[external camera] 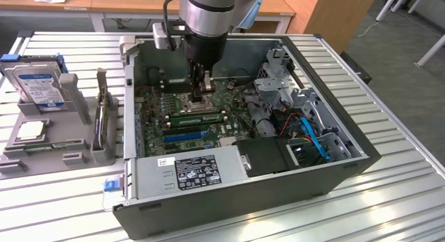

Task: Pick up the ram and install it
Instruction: 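Insert the ram into the slot, then press down the ram until it locks into place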

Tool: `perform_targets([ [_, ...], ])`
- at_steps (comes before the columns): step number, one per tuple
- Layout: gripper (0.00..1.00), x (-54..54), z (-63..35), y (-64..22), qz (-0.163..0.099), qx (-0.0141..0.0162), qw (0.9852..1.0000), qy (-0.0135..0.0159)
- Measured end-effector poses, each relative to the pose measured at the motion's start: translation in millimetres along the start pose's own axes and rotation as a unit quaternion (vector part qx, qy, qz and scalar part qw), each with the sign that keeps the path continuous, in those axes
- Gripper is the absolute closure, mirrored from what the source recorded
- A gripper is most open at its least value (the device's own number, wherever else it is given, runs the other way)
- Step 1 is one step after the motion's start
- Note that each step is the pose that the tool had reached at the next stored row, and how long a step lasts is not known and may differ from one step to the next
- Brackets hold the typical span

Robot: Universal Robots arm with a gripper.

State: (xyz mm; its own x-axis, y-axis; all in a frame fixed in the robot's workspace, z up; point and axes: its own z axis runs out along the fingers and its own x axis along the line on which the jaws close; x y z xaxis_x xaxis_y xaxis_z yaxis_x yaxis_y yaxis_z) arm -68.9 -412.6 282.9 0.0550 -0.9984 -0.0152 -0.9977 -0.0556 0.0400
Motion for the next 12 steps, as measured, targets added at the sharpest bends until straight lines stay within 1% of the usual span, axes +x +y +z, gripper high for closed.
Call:
perform_targets([
  [9, 0.89, -0.3, 0.0, 0.1, 0.000, 0.0001, 1.0000, -0.0001],
  [10, 0.89, -1.1, -0.2, 0.0, 0.001, 0.0004, 1.0000, 0.0006],
  [12, 0.89, -1.2, -0.1, -0.1, 0.000, 0.0006, 1.0000, 0.0005],
])
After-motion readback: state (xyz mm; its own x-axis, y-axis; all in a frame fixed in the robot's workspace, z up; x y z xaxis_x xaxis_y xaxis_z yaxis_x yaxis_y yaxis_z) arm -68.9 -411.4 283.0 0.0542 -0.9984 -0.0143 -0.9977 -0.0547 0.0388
